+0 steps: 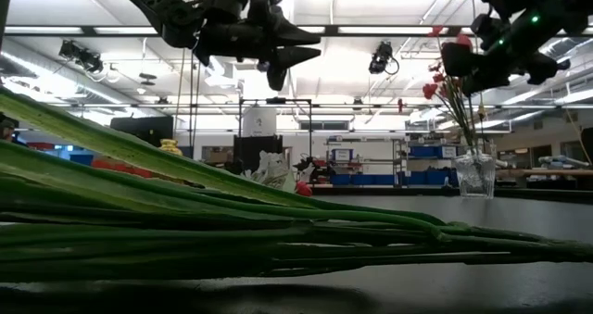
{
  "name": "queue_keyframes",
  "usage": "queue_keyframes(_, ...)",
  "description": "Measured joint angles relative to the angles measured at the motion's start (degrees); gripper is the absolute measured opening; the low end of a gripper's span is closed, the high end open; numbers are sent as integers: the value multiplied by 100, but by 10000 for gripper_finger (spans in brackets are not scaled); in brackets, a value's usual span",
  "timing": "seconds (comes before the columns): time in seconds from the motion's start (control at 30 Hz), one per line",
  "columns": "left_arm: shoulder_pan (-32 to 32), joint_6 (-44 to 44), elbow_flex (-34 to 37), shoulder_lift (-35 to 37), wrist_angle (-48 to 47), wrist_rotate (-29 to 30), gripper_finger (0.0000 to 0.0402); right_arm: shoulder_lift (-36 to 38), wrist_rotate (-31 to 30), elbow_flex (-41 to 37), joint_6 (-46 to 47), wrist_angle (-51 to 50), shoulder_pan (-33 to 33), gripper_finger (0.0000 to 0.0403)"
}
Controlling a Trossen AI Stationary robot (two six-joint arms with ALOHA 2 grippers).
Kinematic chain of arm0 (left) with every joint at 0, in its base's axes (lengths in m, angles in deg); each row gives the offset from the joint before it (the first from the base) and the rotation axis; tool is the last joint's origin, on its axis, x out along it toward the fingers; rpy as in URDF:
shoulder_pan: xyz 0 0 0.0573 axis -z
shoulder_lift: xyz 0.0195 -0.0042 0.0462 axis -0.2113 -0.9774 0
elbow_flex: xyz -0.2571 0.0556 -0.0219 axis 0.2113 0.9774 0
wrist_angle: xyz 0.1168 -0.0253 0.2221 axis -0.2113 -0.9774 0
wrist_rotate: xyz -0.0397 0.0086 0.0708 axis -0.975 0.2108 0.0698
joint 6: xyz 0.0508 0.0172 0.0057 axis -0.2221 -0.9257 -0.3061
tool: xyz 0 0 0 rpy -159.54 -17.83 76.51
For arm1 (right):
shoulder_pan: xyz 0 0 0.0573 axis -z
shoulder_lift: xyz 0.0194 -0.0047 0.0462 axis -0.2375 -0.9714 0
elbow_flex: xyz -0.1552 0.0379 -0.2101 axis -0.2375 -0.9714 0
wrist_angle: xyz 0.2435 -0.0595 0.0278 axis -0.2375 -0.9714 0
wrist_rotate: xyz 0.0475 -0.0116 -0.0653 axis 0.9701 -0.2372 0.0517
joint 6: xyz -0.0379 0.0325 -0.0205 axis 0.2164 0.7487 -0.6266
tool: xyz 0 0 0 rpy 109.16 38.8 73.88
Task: Sort flowers into vase by color
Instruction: Put the top red flower into the transparent vase, then put the red flower into the transparent vase
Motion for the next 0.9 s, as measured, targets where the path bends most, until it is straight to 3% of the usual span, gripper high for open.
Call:
queue_keyframes(0.57, -38, 44, 0, 0, -247, -1, 125, 364, 482, 2, 87, -1, 178, 125)
queue_keyframes(0.9, -167, 87, 2, 240, -516, 2, 125, 586, 819, 658, 411, -1023, 176, 154)
